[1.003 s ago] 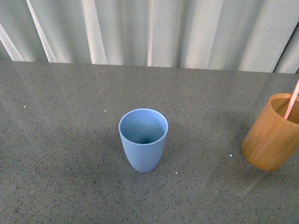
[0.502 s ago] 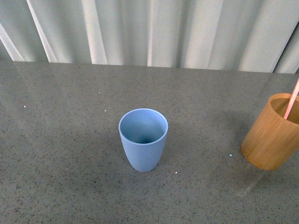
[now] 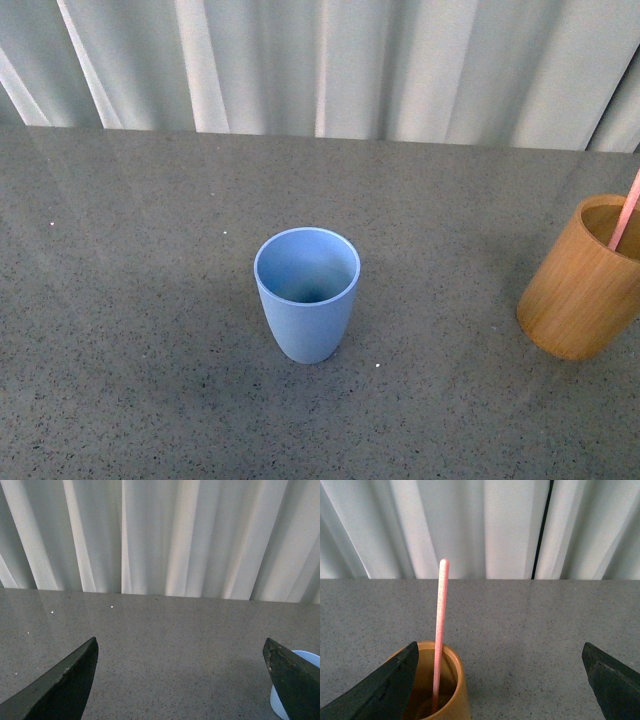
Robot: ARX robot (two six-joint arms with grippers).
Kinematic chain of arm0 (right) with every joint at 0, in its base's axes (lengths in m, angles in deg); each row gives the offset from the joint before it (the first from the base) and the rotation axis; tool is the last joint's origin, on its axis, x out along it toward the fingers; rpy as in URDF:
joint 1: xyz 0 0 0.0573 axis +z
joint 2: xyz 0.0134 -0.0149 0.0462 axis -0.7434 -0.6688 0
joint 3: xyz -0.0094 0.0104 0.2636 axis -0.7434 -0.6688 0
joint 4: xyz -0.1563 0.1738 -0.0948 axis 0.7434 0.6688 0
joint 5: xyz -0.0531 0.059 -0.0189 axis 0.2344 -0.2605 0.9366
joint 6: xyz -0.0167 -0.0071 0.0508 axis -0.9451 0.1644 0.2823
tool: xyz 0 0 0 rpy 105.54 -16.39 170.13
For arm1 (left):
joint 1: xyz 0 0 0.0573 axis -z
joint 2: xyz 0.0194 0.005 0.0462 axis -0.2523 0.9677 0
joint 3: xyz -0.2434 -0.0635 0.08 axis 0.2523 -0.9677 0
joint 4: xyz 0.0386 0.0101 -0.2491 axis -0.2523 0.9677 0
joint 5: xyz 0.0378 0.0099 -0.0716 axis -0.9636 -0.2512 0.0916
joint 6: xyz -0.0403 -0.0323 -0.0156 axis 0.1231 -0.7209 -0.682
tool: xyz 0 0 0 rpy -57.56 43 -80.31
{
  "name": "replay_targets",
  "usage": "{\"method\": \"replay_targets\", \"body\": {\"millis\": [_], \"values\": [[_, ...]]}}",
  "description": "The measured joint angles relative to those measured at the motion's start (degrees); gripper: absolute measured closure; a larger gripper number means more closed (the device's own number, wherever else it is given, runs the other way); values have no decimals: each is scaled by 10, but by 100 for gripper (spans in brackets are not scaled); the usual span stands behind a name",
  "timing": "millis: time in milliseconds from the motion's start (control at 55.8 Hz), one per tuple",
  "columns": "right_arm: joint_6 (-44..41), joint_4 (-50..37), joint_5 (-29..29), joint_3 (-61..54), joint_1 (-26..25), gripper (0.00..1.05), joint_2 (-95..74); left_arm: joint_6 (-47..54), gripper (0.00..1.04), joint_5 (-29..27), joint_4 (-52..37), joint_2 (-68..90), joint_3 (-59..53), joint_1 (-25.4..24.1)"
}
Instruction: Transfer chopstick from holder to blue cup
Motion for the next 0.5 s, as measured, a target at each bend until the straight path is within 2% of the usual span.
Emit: {"method": "replay_targets", "body": {"millis": [161, 502], "values": [[1, -77, -10, 33, 17, 10, -126, 0, 7, 0, 0, 0, 0, 0], [7, -119, 22, 117, 68, 10, -236, 0, 7, 0, 0, 0, 0, 0]]}}
